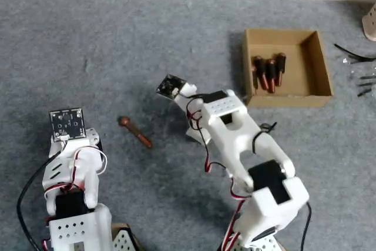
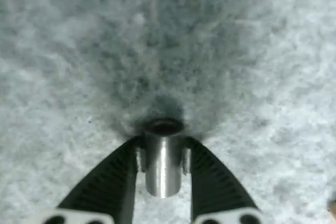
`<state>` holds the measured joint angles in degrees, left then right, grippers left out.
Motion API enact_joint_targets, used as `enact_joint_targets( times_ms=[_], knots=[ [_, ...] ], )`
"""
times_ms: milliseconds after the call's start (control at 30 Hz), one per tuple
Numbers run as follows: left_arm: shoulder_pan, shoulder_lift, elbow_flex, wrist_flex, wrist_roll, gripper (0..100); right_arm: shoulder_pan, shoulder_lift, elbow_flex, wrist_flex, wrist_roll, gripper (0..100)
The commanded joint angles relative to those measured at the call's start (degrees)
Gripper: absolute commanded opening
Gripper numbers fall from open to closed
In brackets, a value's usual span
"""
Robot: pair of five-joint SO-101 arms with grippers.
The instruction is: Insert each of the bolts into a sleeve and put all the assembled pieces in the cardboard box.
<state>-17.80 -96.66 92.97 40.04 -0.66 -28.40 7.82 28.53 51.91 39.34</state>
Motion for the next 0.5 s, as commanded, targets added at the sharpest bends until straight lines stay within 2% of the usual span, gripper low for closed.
enact_joint_targets(
  times_ms=[0,200,300,467],
  knots=[
    [0.92,-0.48,-0.31,-1.32,0.26,1,-0.04,-9.89,7.43,-3.38,-0.97,0.5],
    [1.36,-0.48,-0.31,-1.32,0.26,1,2.77,-29.67,23.78,-18.07,-8.0,0.5],
    [4.62,-0.4,-0.31,-1.32,0.26,1,4.7,-36.97,30.99,-24.57,-9.85,0.5],
    [6.64,0.04,-0.31,-1.58,0.26,1,4.79,-43.12,38.64,-28.53,-9.93,0.5]
  ],
)
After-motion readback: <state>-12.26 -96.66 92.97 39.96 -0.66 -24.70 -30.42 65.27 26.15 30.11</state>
